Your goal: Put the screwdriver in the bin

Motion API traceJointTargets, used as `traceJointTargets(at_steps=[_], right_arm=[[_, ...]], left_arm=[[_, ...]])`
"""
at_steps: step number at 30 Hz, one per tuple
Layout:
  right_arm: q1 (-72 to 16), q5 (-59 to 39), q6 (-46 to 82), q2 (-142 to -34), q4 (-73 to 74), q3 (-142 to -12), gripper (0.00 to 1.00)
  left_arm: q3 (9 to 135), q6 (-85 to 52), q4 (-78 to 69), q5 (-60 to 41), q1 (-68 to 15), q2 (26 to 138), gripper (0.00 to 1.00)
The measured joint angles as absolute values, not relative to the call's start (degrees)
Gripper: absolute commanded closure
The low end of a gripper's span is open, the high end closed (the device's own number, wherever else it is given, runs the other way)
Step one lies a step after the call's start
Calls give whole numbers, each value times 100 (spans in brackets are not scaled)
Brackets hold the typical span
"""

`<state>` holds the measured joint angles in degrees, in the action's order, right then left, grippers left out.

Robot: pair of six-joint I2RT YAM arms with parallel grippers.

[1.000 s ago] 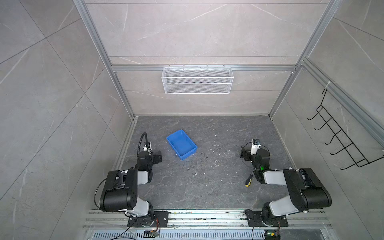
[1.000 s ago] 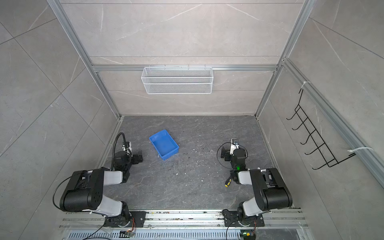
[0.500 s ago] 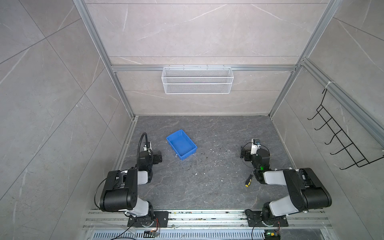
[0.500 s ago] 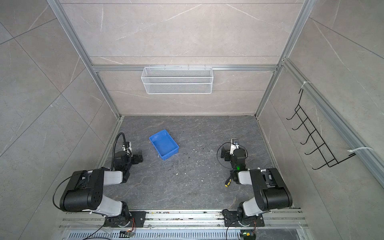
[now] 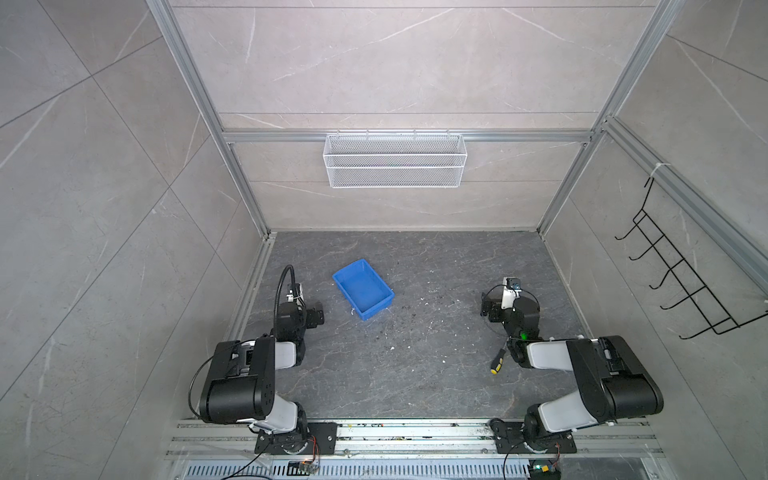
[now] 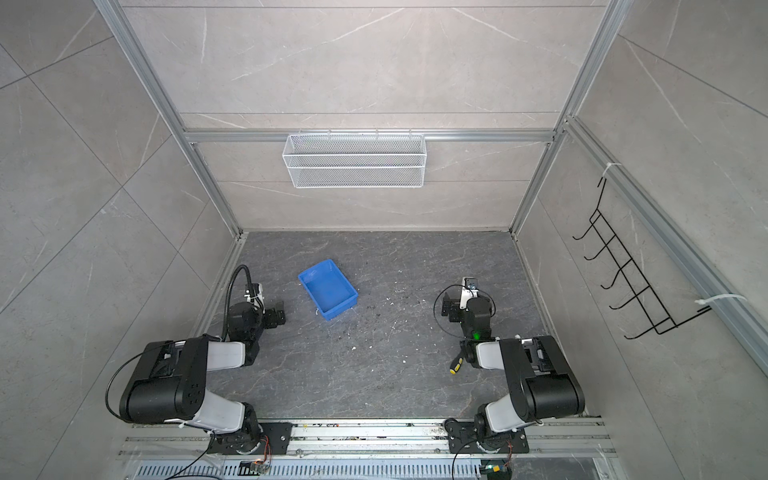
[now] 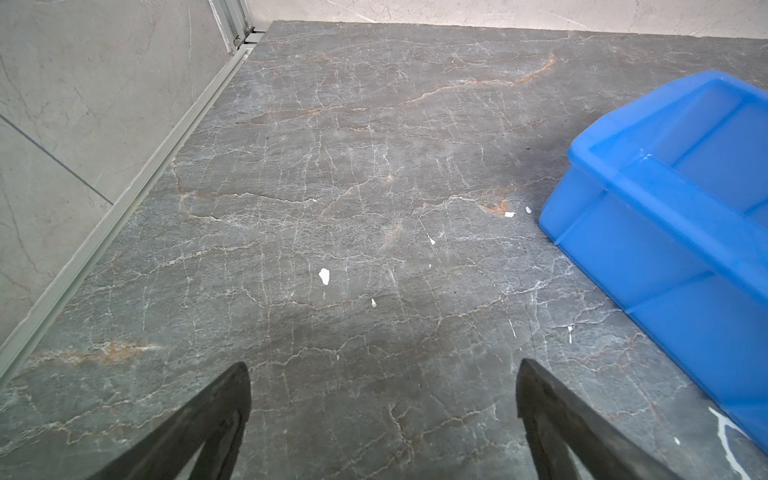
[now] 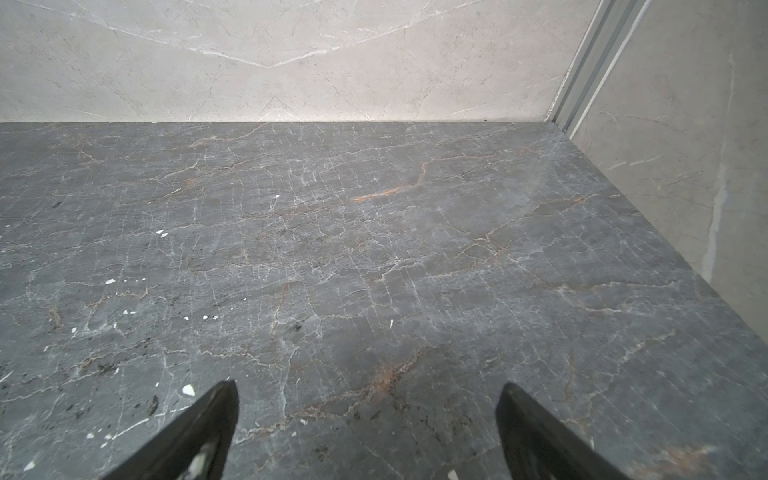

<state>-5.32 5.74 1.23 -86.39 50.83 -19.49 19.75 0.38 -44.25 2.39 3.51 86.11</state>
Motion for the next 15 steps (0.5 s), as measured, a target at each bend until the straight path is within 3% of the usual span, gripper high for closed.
traceJointTargets(at_steps=[8,15], right_arm=[[-532,578,123,-8418,4733,-1984,1],[-532,576,134,-7384,3903,-2038,1]], left_arm=[[1977,40,-4414,163,351,8606,0],[2106,93,-3824,-60,344,7979,0]])
